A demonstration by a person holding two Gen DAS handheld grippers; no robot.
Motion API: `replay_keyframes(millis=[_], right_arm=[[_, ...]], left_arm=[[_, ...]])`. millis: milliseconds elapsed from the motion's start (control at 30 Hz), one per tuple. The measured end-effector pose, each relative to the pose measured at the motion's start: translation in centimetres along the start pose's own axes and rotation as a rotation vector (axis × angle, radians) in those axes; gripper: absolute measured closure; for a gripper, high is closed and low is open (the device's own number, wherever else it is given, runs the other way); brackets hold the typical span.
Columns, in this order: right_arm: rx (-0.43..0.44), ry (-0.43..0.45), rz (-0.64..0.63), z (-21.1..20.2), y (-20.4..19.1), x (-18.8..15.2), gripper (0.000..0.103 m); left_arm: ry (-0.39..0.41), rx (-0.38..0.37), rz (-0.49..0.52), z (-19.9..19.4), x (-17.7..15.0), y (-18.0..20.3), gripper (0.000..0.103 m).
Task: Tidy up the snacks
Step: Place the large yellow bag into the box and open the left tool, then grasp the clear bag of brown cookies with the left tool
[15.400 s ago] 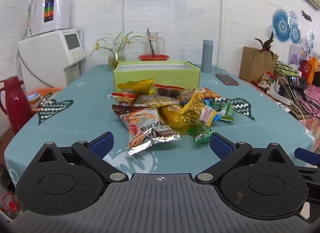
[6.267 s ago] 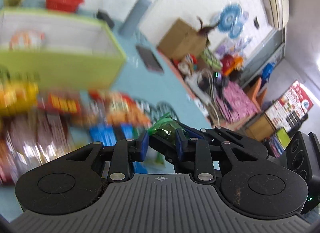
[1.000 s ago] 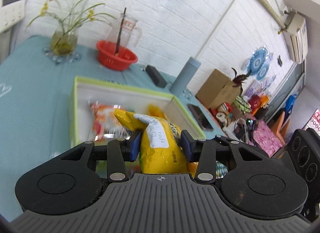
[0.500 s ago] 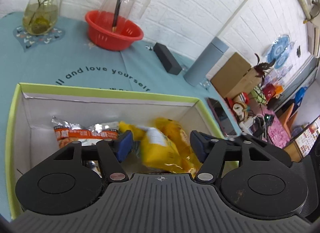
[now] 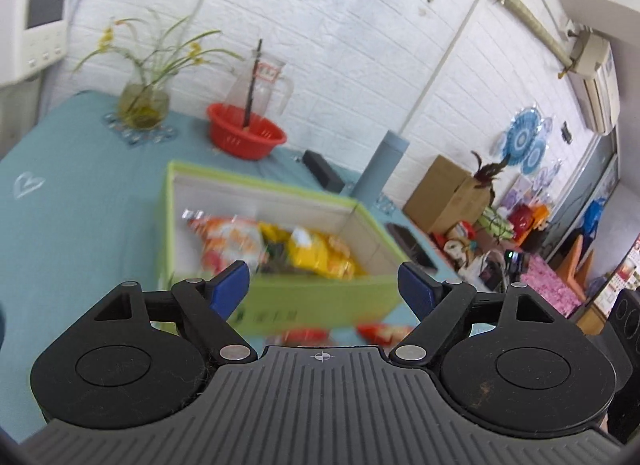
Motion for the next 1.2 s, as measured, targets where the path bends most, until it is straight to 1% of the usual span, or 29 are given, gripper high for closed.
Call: replay_keyframes(millis=[67,133,233,300,400,433,467,533,600,633,700,733,767,833,900,967,1000,1033,1067,1133,1200], right_arm=[[0.029,-0.048,0.018,-0.3,-1.8,-2.4,0.004],[0.06,-0.096,0.042,-0.4,-3.5,-4.7,0.004],[0.107,-0.146,0.09,0.2,-4.9,-7.1,0.004],[0.097,-0.161,0.105,1.0,-5.1,-7.8,0.004],[0.076,-0.187,0.122,2.3,-5.0,-8.7,0.004],[0.077,-0.195,0.13,2.6,-5.0,-8.9,0.004],[0.082,-0.2,0.136,2.9,-5.0,-9.2,0.004],[0.074,-0.214,0.15,3.5,-4.9,-9.6,0.004],[0.074,-0.21,0.126,3.7,-5.3,-9.7,0.004],[0.068,-0.211,0.11,3.8,-5.5,-9.8,0.006],[0.052,-0.211,0.083,3.6,-5.7,-9.8,0.012],[0.051,-0.206,0.086,3.3,-5.6,-9.8,0.022],[0.054,-0.202,0.098,2.8,-5.4,-9.9,0.03],[0.079,-0.207,0.113,1.8,-5.5,-10.3,0.03],[0.08,-0.21,0.097,0.6,-6.1,-10.8,0.03],[0.095,-0.214,0.107,-0.5,-6.7,-11.3,0.024],[0.096,-0.213,0.11,-0.8,-6.7,-11.4,0.024],[0.094,-0.209,0.111,-1.0,-6.6,-11.4,0.019],[0.084,-0.203,0.114,-0.9,-6.4,-11.4,0.015],[0.06,-0.198,0.118,-0.6,-5.7,-11.3,0.015],[0.079,-0.194,0.143,-0.1,-5.2,-11.2,0.014]], left_arm=[[-0.016,0.032,-0.026,-1.5,-2.7,-0.5,0.034],[-0.043,0.045,-0.08,-2.7,-5.6,-1.2,0.034],[-0.086,0.009,-0.163,-3.2,-8.6,-1.5,0.036],[-0.126,-0.015,-0.188,-2.6,-9.6,-1.2,0.039],[-0.183,-0.033,-0.165,-0.8,-10.3,-0.3,0.047],[-0.199,-0.042,-0.148,-0.1,-10.4,0.1,0.052],[-0.217,-0.03,-0.138,0.6,-10.6,0.3,0.058],[-0.23,-0.008,-0.094,1.8,-10.9,0.7,0.06],[-0.262,0.022,-0.066,2.9,-11.5,0.8,0.07],[-0.271,0.031,-0.057,3.2,-11.8,0.9,0.076],[-0.263,0.056,-0.018,3.0,-12.2,1.1,0.077],[-0.259,0.07,-0.006,2.7,-12.4,1.0,0.078],[-0.258,0.074,-0.004,2.4,-12.7,1.1,0.078],[-0.27,0.052,-0.026,1.4,-13.4,1.3,0.078],[-0.281,0.045,-0.034,0.5,-14.3,1.8,0.078],[-0.291,0.032,-0.031,-0.2,-14.9,2.3,0.074],[-0.298,0.031,-0.043,-0.4,-15.0,2.3,0.07],[-0.298,0.031,-0.053,-0.4,-15.0,2.2,0.059],[-0.293,0.038,-0.059,-0.2,-14.7,1.9,0.054],[-0.287,0.053,-0.07,0.2,-14.3,1.5,0.055],[-0.289,0.044,-0.076,0.4,-14.1,1.5,0.056]])
Point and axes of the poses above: each gripper's, at about its wrist camera, not at the fingertips, and z roughly the way its jaws point, y to its right, x to its top, the point moved 8 cm from there along z, roughly the way its jaws point
